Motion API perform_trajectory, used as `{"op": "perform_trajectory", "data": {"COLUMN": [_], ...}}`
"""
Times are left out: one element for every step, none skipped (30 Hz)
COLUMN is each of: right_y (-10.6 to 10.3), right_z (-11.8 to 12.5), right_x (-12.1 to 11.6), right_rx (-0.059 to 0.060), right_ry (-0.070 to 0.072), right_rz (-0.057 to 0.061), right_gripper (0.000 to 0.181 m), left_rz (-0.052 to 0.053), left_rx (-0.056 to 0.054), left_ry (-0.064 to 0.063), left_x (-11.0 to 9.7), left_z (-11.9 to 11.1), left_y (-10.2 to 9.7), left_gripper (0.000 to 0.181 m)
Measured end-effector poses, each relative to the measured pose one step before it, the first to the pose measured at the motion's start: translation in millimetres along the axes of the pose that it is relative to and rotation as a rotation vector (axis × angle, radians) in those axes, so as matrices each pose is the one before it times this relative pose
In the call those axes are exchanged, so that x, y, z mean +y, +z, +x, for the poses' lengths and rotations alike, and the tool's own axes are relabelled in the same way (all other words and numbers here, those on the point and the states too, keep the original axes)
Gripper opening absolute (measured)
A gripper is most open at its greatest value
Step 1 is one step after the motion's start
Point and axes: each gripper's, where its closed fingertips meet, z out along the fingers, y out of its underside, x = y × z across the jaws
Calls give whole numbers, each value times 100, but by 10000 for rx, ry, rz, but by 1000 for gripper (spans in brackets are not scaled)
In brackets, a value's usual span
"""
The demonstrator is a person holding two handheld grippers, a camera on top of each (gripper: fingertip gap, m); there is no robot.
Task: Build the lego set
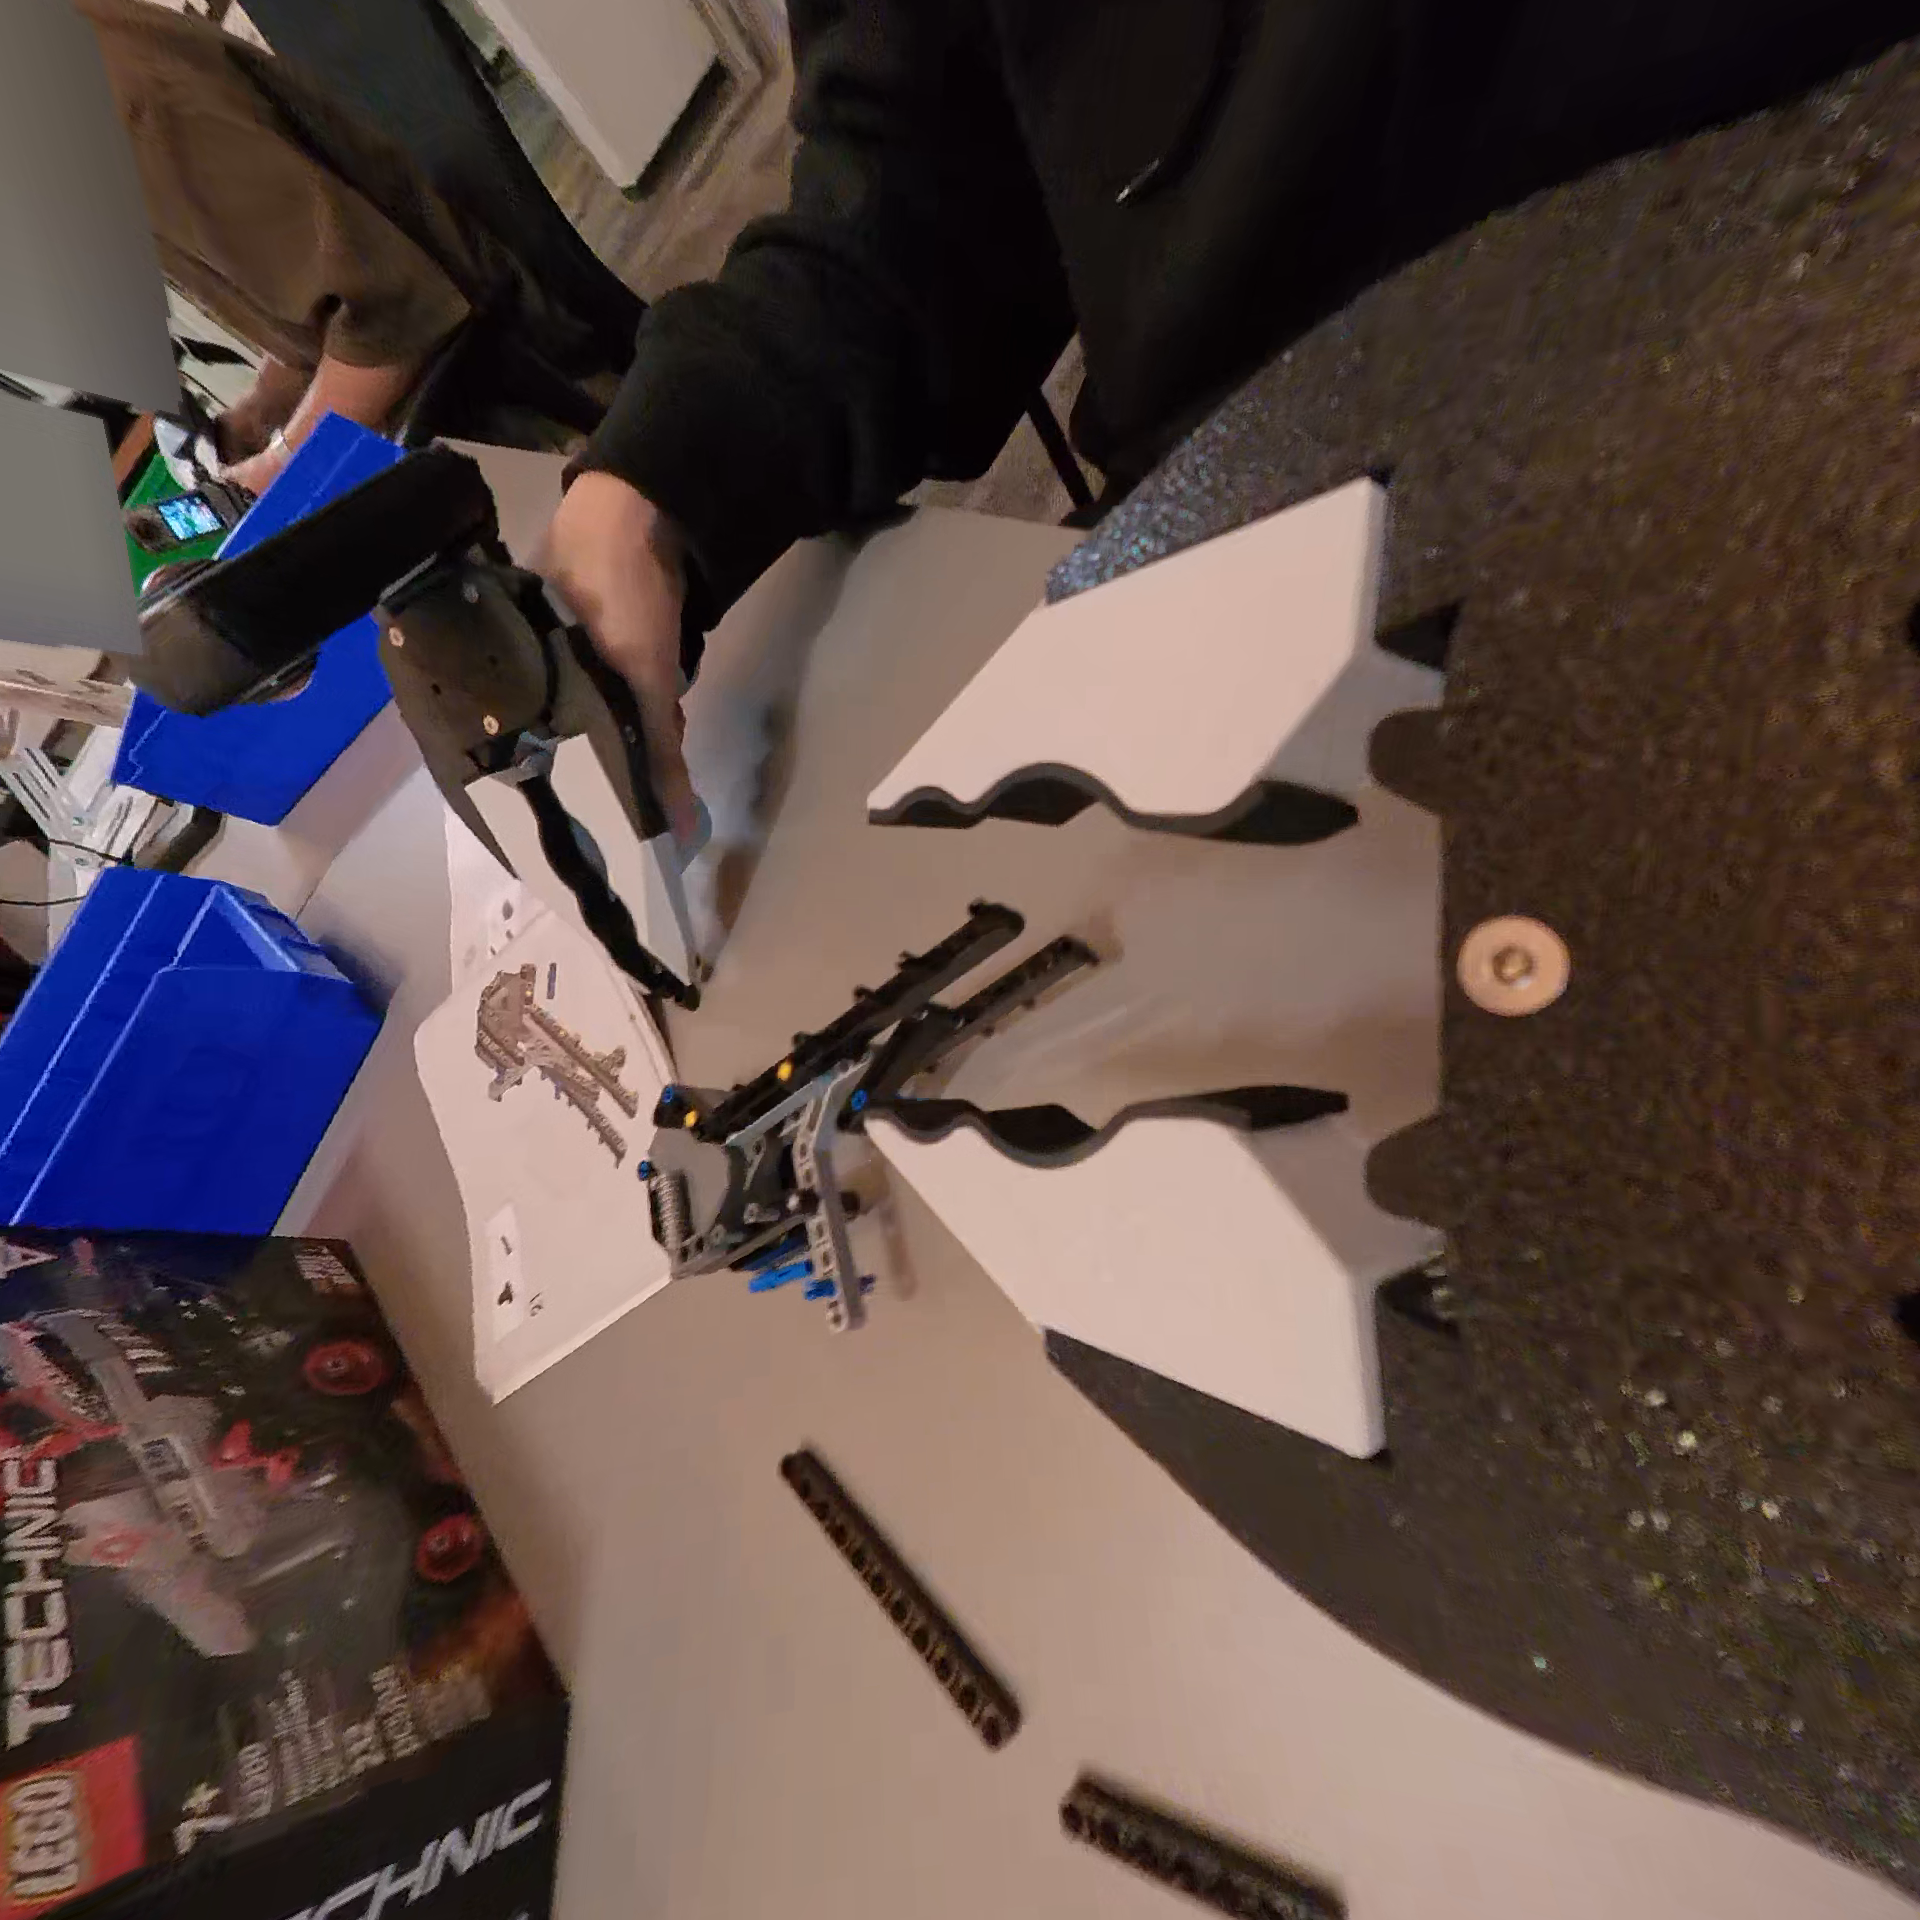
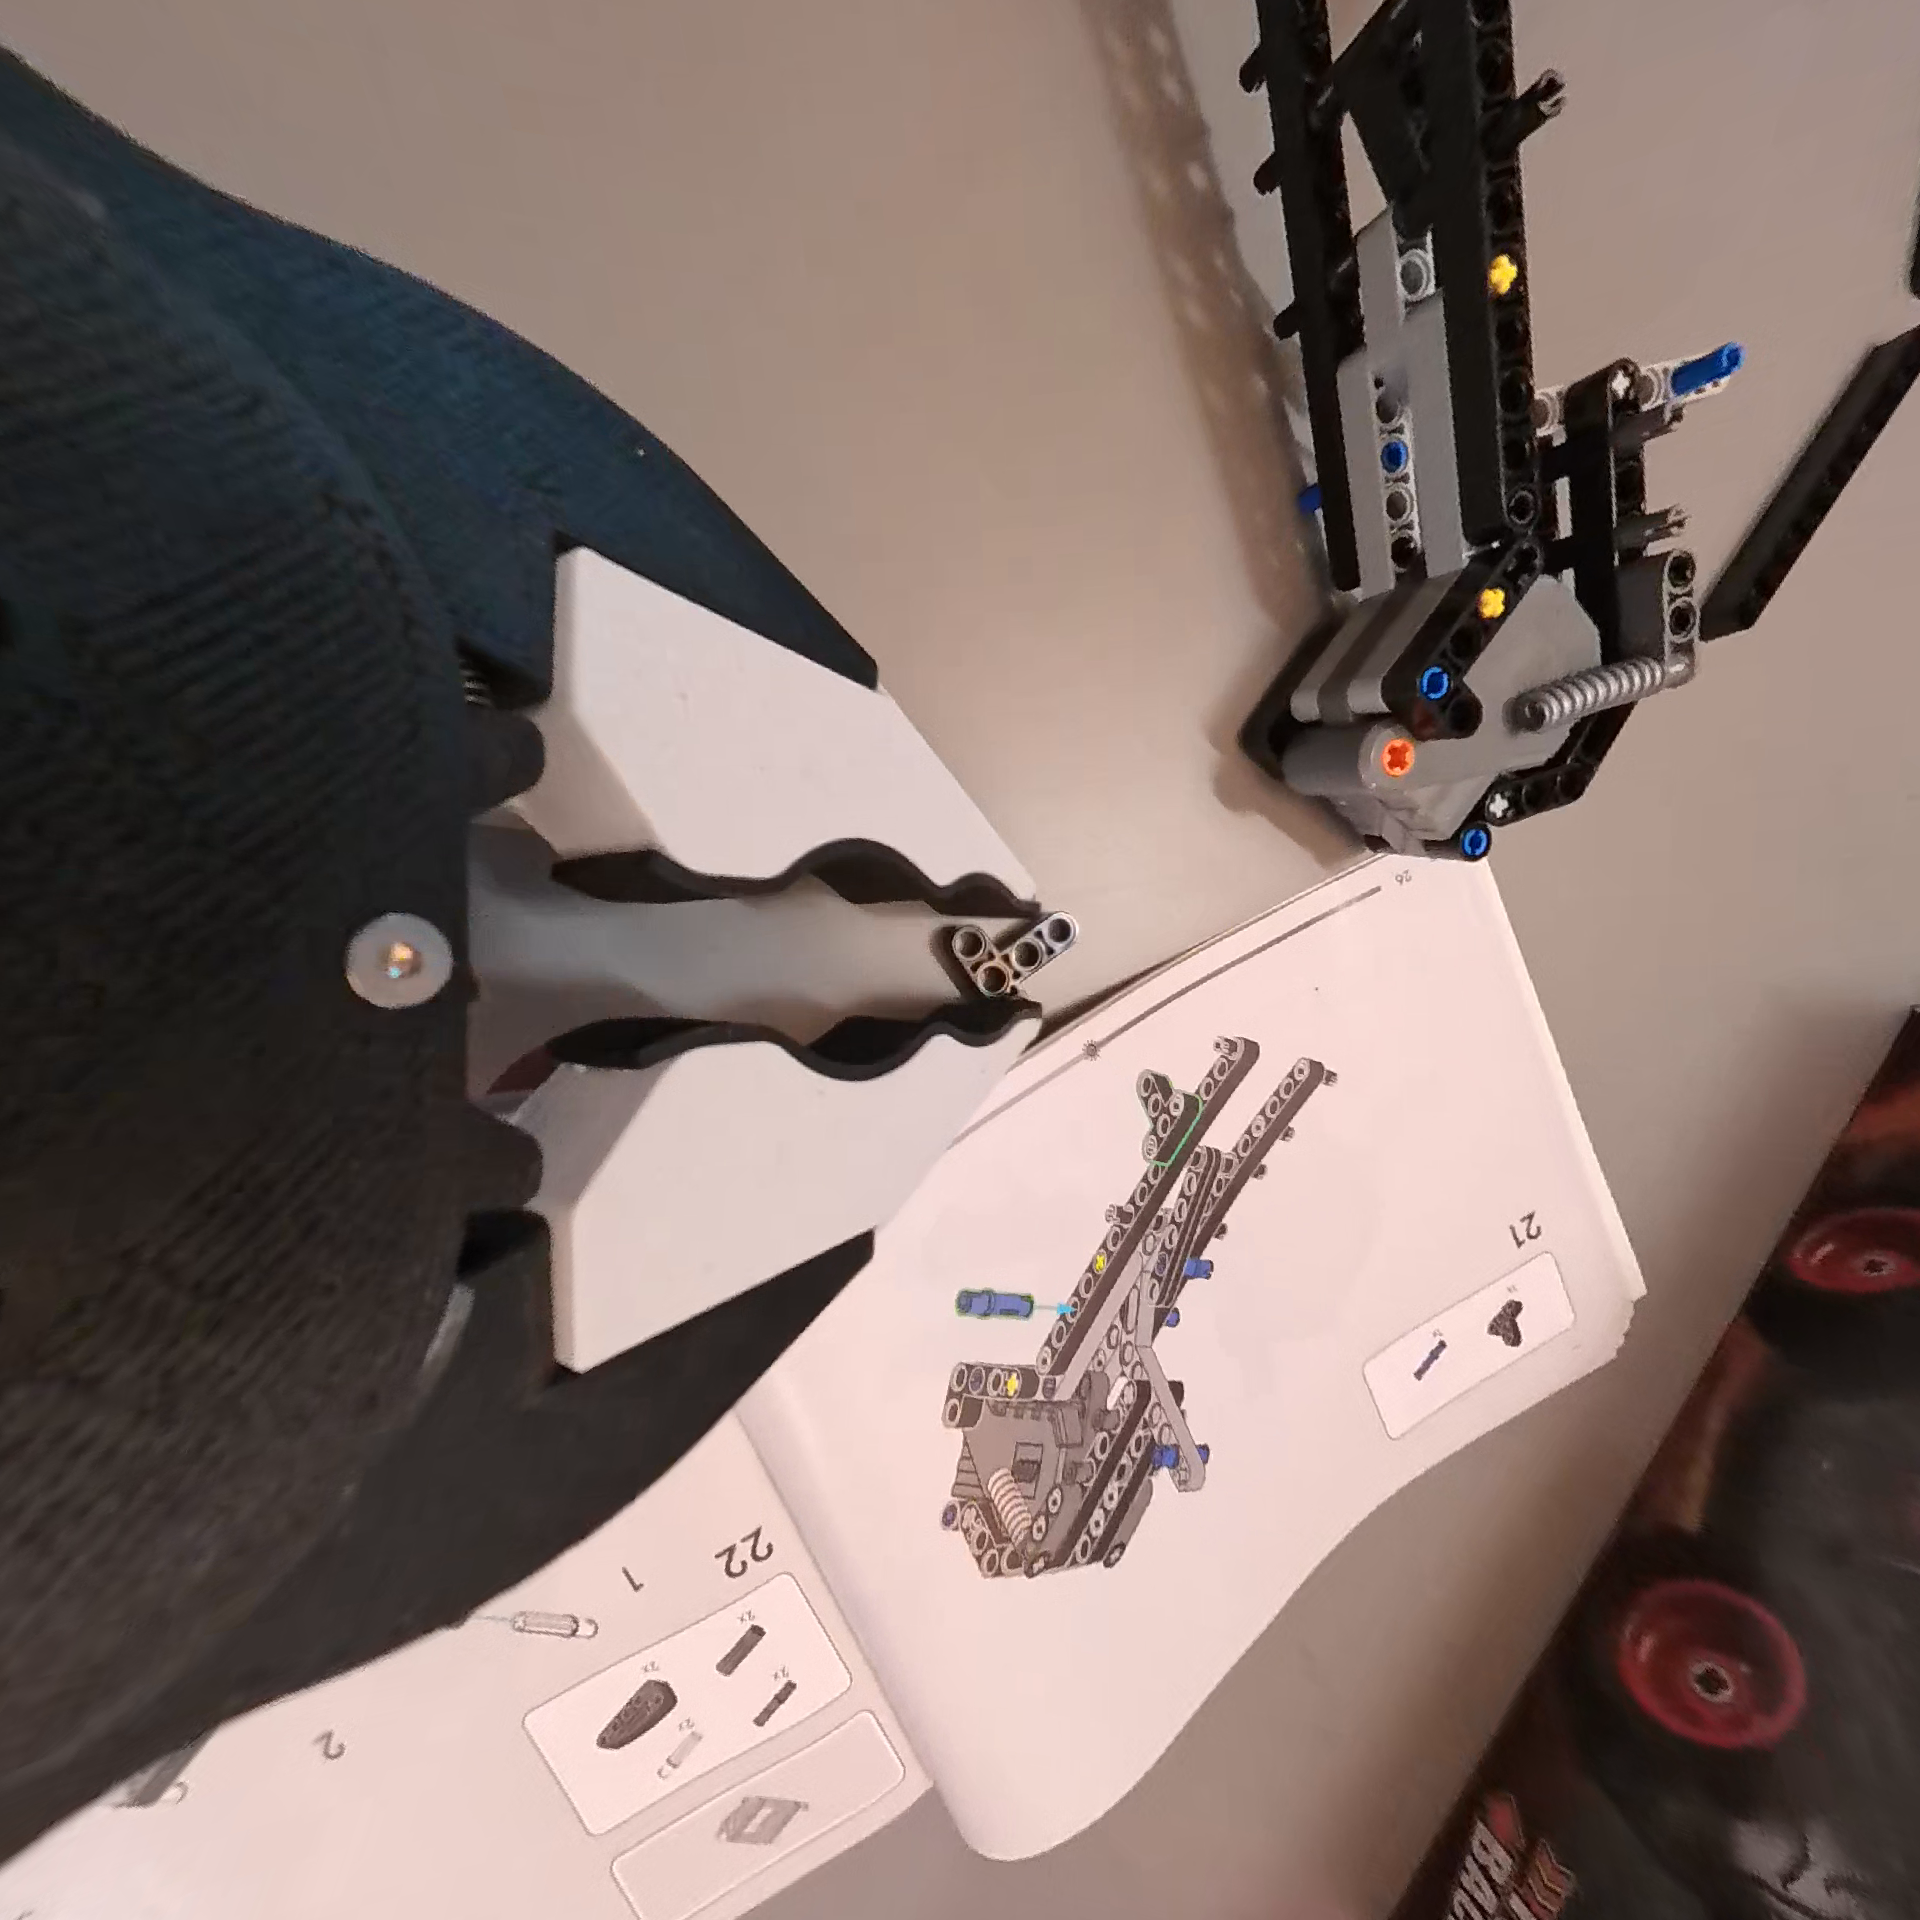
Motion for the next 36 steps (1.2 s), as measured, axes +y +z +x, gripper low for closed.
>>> {"op": "perform_trajectory", "data": {"right_y": [-26, -9, -34, -79, -91, -70, -66, -73, -144, -199, -235, -278, -345, -344, -305, -167, 10, 155, 282, 374, 450, 434, 230, 189, 186, 120, 87, 75, 104, 98, 65, 33, -21, -61, -90, -69], "right_z": [-94, -95, -197, -560, -1089, -1583, -1434, -762, -829, -910, -657, -405, 189, 396, 135, -229, -554, -442, 186, 418, 403, 194, -232, -470, -231, -126, -155, -296, -342, 69, 160, -243, -258, 53, 28, -9], "right_x": [48, 44, 26, 6, -87, -159, -140, -192, -146, -41, -82, -257, -308, -207, -48, -81, -105, 108, 394, 714, 704, 336, -594, -311, -115, -120, -153, -158, -327, -709, -1031, -1148, -1222, -1246, -1120, -974], "right_rx": [-3, 23, -48, -296, -609, -865, -689, -240, -273, -304, -203, -76, 253, 282, 73, -134, -276, -191, 175, 245, 183, 34, -235, -372, -195, -123, -163, -263, -275, 10, 68, -224, -311, -139, -132, -105], "right_ry": [-74, -198, -284, -367, -463, -578, -525, -399, -540, -473, -272, -82, 300, 535, 558, 358, 90, -132, -164, -119, -38, 4, 82, -94, -272, -424, -437, -492, -610, -601, -435, -165, 112, 180, 9, -288], "right_rz": [-23, 4, 33, 67, 162, 239, 270, 238, 190, 134, 71, 144, 188, 89, -33, -24, 33, -107, -299, -501, -493, -263, 317, 141, 25, 41, 46, 1, 78, 337, 549, 568, 540, 508, 412, 273], "right_gripper": [15, 12, 11, 11, 10, 10, 10, 9, 9, 10, 10, 14, 18, 22, 25, 25, 26, 25, 25, 30, 35, 34, 26, 24, 22, 19, 17, 15, 15, 14, 15, 15, 15, 15, 15, 15], "left_rz": [-42, -154, -209, -185, -162, -90, -6, -11, -139, -276, -279, -94, 81, 107, 11, -75, -51, 13, 48, 94, 128, 126, 145, 180, 169, 115, 34, -72, -141, -135, -132, -169, -200, -164, -78, -22], "left_rx": [129, 86, -91, -199, -299, -412, -333, -34, 128, 41, -53, -77, -166, -242, -226, -193, -195, -123, 77, 232, 254, 207, 165, 149, 190, 219, 237, 283, 329, 329, 207, 71, 24, -54, -126, 27], "left_ry": [-58, 17, 80, 199, 228, 136, 50, 73, 49, -58, -55, 15, 13, 14, 42, 41, 12, -13, 0, 5, -18, -27, 25, 91, 157, 204, 248, 299, 355, 441, 486, 541, 652, 752, 733, 590], "left_x": [580, 718, 776, 720, 650, 440, 262, 228, 391, 555, 527, 271, -33, -117, -2, 92, 72, -17, -89, -213, -328, -367, -413, -468, -458, -381, -298, -206, -237, -357, -485, -515, -470, -473, -459, -405], "left_z": [500, 463, 223, 45, -163, -412, -370, -14, 134, -70, -234, -236, -331, -424, -435, -419, -451, -350, -32, 217, 299, 267, 258, 251, 313, 317, 296, 312, 354, 369, 178, -46, -171, -370, -578, -456], "left_y": [52, 274, 510, 621, 628, 550, 436, 337, 228, 158, 66, -84, -239, -331, -356, -329, -302, -271, -234, -238, -277, -326, -373, -364, -335, -261, -163, -69, -22, -8, -2, -35, -61, -57, -20, 74], "left_gripper": [51, 52, 51, 50, 48, 44, 39, 32, 29, 27, 23, 15, 8, 7, 7, 7, 8, 10, 11, 13, 15, 17, 19, 19, 19, 19, 18, 18, 17, 17, 18, 19, 19, 20, 21, 21]}}
